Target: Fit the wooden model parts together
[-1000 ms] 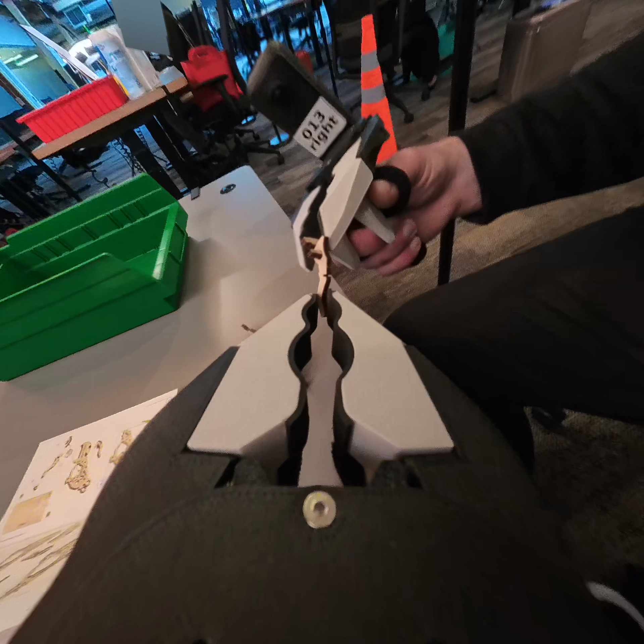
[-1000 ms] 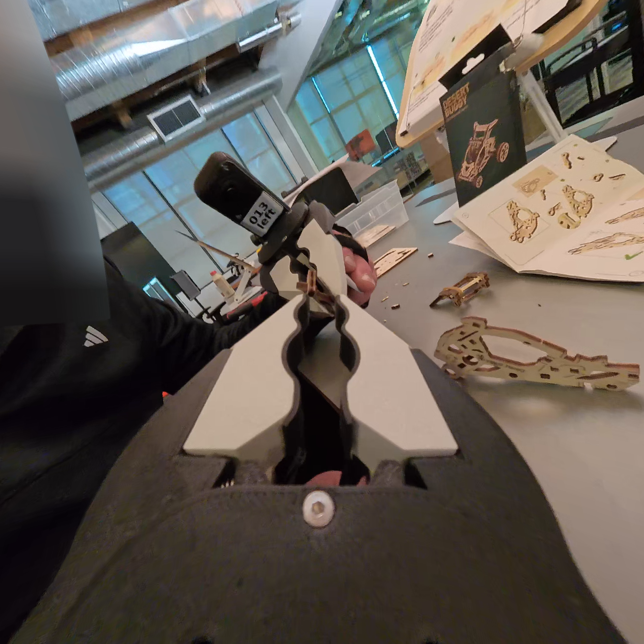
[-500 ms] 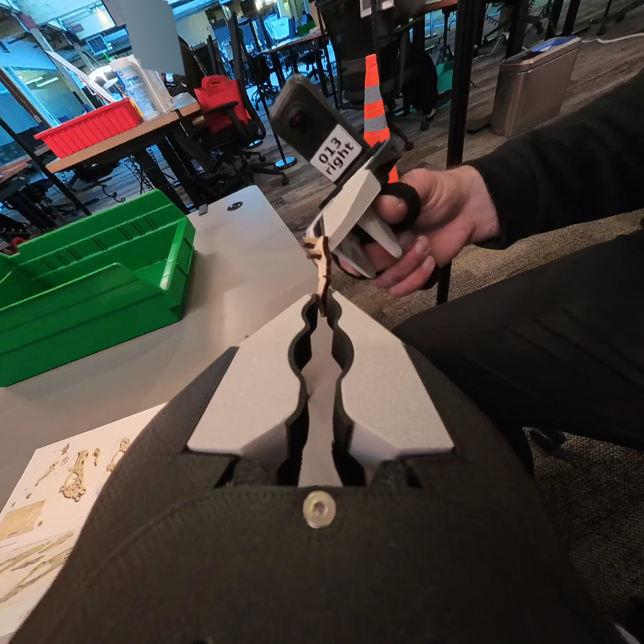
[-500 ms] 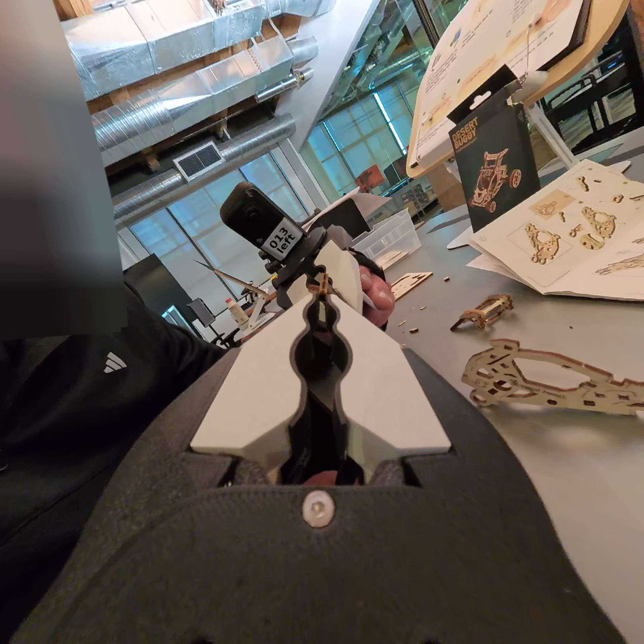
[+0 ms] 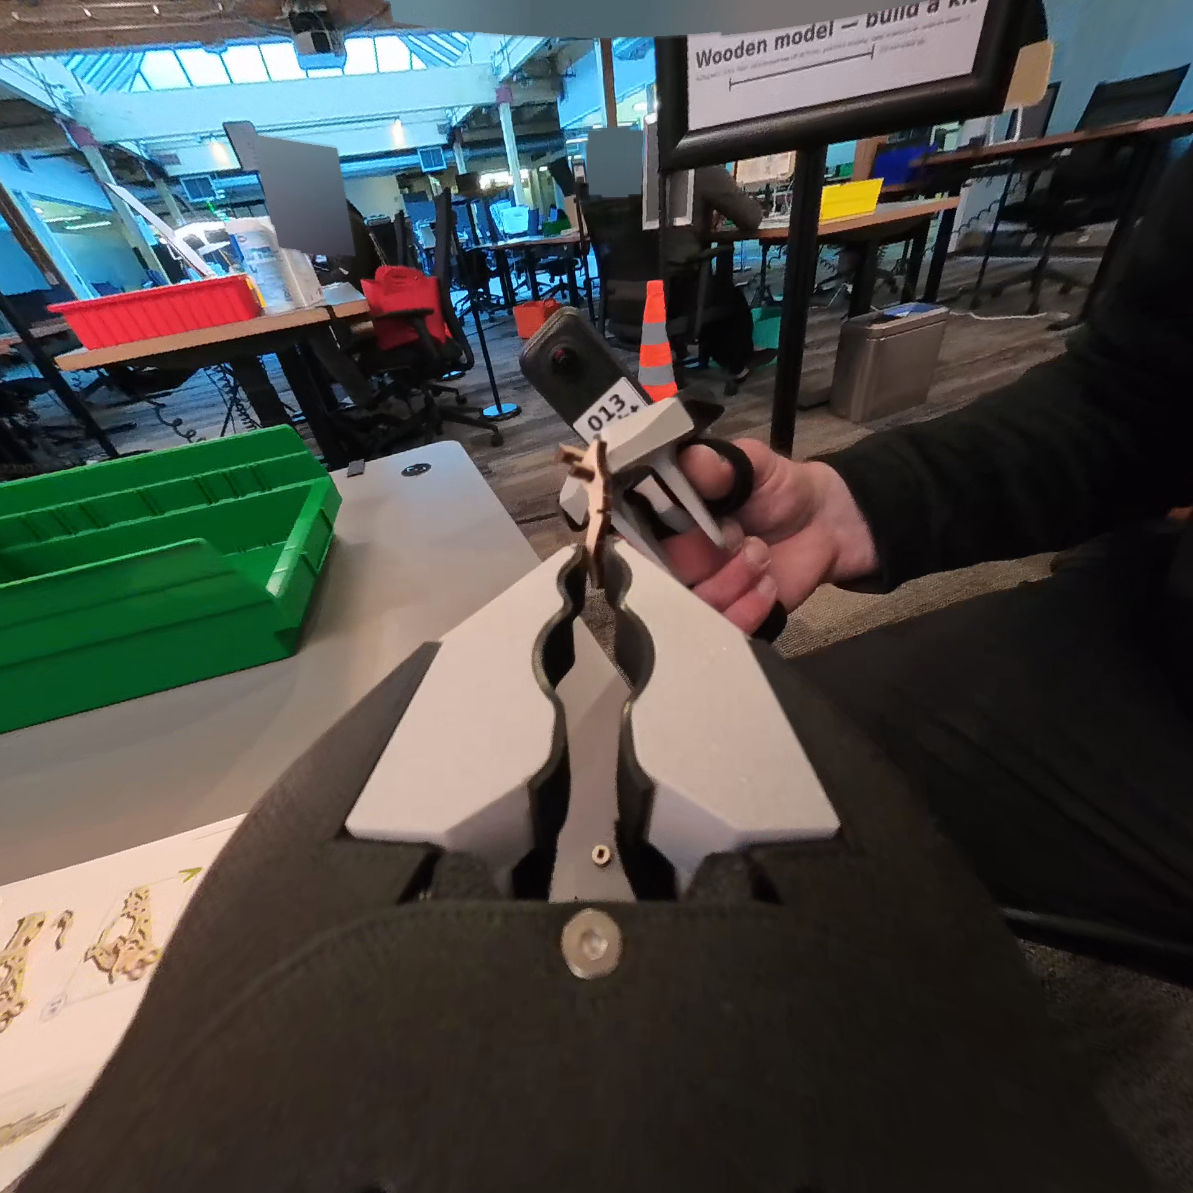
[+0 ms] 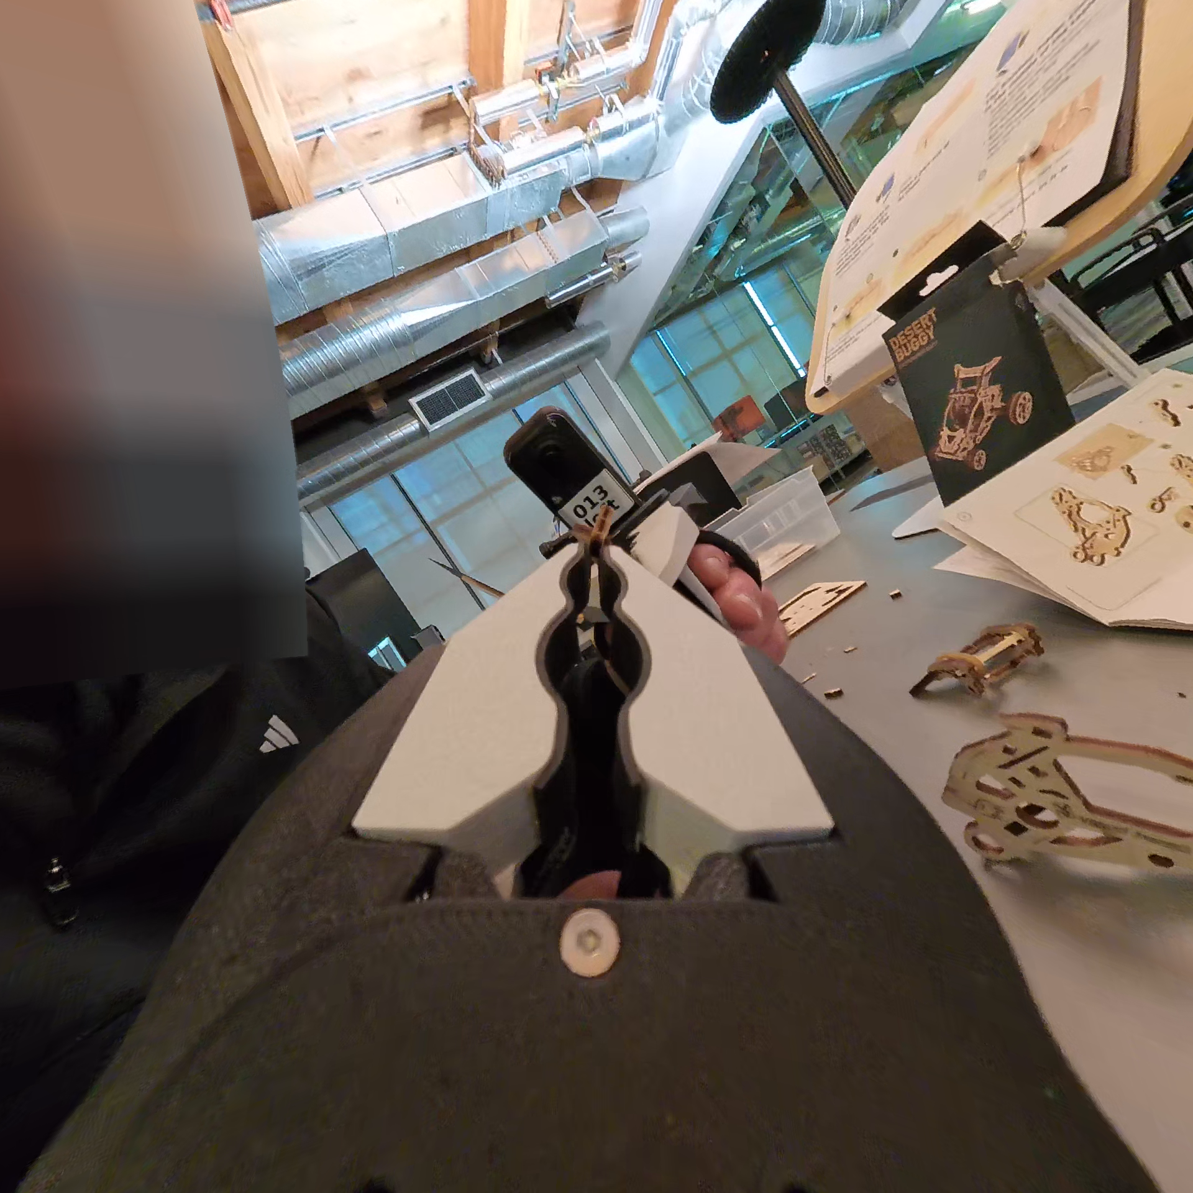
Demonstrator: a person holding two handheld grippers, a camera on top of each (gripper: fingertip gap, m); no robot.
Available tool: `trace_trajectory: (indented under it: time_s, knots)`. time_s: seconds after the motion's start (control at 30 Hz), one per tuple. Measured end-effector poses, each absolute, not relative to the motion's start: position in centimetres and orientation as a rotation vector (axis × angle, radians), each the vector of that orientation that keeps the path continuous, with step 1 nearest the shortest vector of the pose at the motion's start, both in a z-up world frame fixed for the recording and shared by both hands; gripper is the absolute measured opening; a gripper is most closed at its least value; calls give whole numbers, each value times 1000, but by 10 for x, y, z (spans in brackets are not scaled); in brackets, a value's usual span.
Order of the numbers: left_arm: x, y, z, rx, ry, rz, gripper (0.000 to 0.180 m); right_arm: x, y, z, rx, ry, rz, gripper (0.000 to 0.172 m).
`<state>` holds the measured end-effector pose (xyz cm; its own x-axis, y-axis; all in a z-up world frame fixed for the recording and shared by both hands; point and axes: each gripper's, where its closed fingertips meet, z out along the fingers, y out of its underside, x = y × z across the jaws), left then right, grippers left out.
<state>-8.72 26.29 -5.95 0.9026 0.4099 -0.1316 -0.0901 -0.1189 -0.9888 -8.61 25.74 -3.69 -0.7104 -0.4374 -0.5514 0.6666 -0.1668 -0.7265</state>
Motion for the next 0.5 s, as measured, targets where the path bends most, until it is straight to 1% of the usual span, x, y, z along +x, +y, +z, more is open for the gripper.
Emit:
trace_trajectory:
  time_s: [0.33, 0.5]
  knots:
    - [-93, 260, -45, -1529, -319, 441, 2, -91, 257, -26, 325, 1338, -2009, 0]
    - [-93, 264, -39, -1454, -335, 356, 2, -91, 259, -19, 326, 1328, -2052, 0]
